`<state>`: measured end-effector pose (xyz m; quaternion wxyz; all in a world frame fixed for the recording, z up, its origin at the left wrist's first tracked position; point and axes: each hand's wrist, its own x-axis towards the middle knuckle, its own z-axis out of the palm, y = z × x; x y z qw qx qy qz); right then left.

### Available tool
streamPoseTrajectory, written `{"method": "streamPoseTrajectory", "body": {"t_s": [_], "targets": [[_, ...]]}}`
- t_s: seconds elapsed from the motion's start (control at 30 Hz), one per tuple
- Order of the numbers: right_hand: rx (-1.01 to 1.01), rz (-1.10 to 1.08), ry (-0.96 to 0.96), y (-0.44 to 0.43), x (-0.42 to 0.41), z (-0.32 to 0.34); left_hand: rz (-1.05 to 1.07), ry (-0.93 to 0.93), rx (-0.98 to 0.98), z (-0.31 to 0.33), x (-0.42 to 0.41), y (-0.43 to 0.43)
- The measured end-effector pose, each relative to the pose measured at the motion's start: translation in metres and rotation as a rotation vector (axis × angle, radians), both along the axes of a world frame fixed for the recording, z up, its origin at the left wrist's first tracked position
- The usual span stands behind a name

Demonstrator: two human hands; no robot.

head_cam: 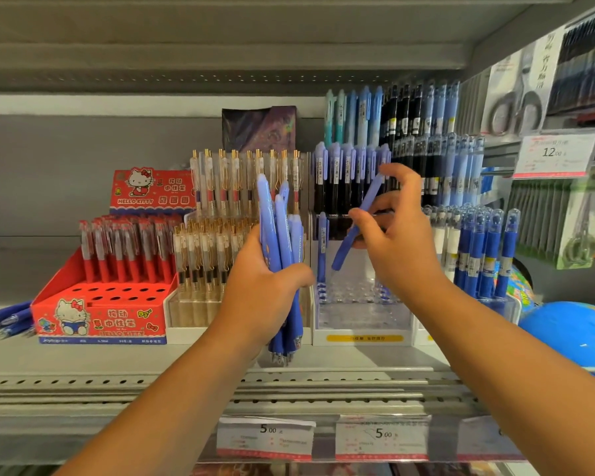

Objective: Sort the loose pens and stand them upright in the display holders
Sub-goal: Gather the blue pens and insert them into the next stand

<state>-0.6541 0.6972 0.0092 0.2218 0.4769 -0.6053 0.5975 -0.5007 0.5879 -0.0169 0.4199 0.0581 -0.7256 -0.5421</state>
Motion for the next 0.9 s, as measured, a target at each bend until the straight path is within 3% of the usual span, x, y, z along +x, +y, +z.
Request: {"method": "streamPoseTrajectory", "body": {"t_s": [0.17, 0.43, 0.67, 0.9], "targets": [[0.060, -0.133, 0.067, -0.004, -0.005, -0.001, 0.007, -0.008, -0.043, -0.002, -0.001, -0.001], [0.164, -0.140, 0.084, -0.011, -0.009, -0.003, 0.006, 0.003, -0.063, -0.004, -0.003, -0.003], [0.480, -0.099, 0.056, -0.017, -0.012, -0.012, -0.003, -0.009, -0.065, -0.003, -0.002, -0.001], [0.480, -0.117, 0.064, -0.016, -0.012, -0.013, -0.016, 0.029, -0.041, -0.004, -0.003, -0.002]]}}
